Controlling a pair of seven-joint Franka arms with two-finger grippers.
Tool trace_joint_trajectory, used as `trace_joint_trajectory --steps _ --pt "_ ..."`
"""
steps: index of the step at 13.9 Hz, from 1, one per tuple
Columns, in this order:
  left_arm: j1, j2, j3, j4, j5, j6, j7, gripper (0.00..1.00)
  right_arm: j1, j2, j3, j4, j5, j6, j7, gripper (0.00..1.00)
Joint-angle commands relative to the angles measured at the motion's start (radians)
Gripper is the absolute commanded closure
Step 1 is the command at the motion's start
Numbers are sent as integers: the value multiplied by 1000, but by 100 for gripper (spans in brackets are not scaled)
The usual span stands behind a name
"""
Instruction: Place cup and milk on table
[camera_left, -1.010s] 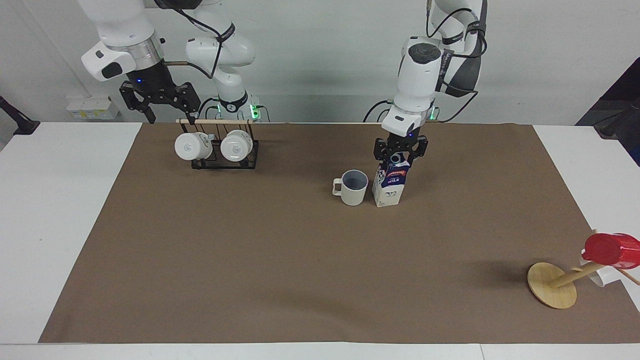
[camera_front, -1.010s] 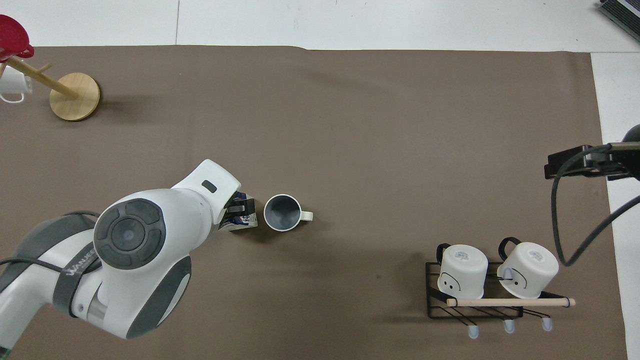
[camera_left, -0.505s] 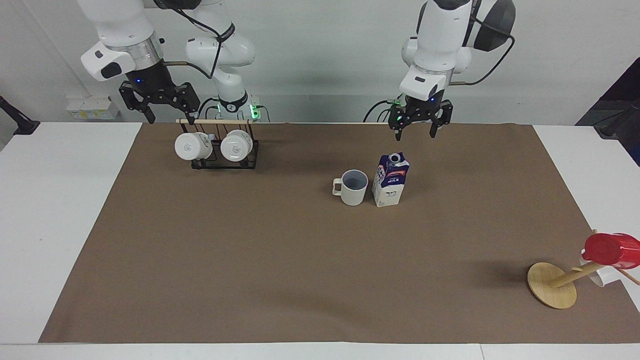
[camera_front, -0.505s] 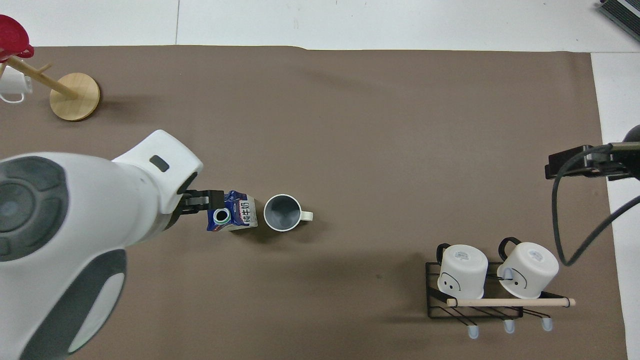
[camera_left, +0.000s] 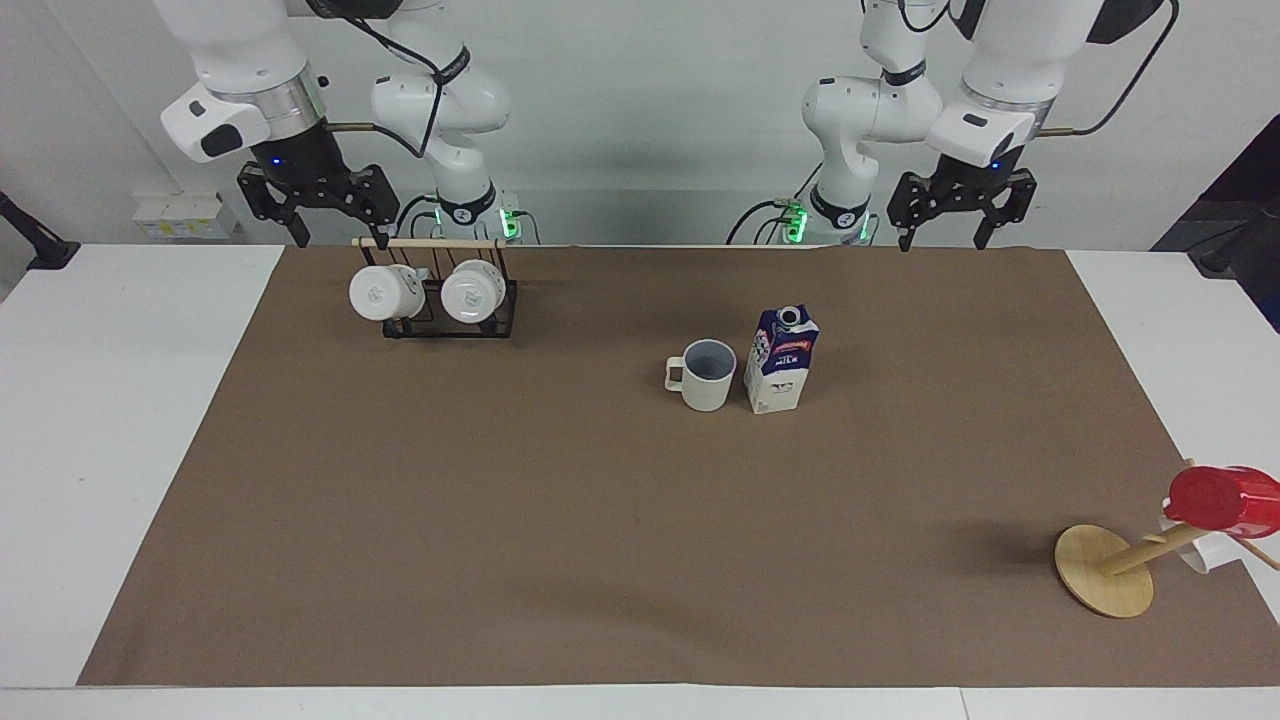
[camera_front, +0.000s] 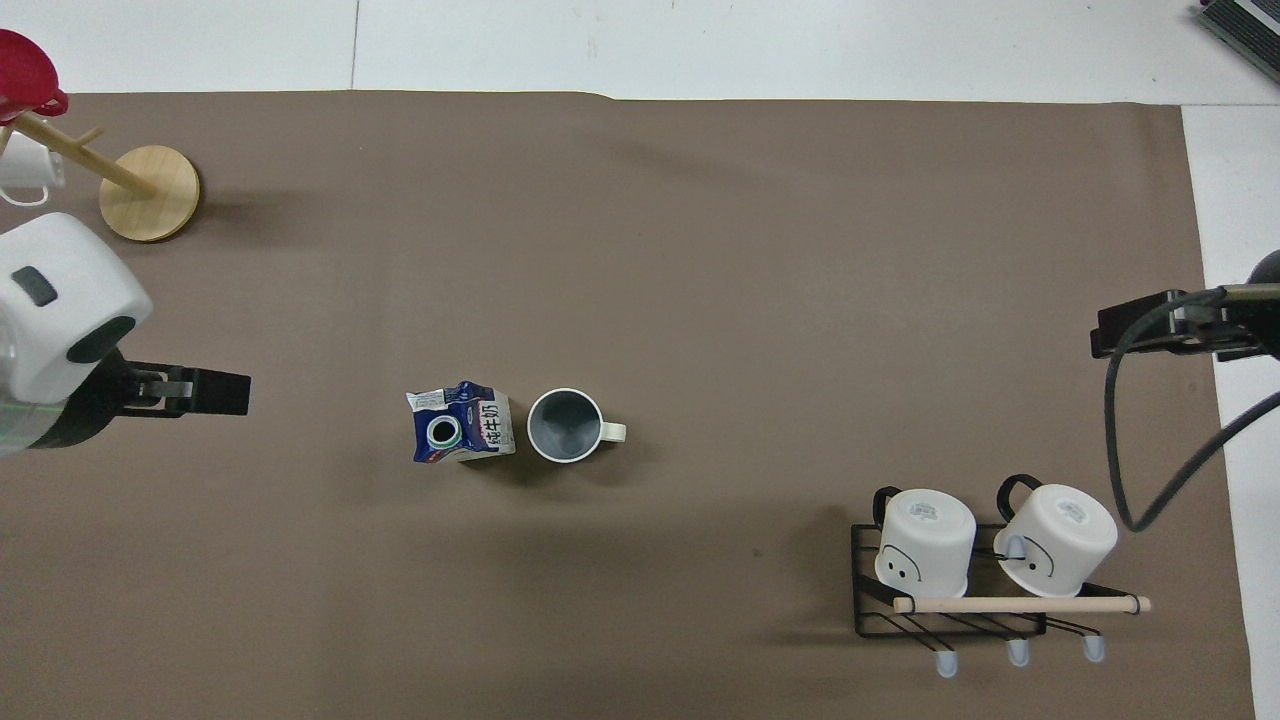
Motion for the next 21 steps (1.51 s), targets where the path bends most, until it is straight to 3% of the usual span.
trace_joint_trajectory --steps 1,7,21 --pt "41 8 -11 23 7 -33 43 0 -21 -16 11 -16 20 -7 -22 0" --pt "55 18 5 50 -103 -33 40 0 -22 -16 11 -16 20 -7 -22 0" --pt "56 18 1 51 -103 -45 21 0 -21 -22 11 -21 17 -21 -18 0"
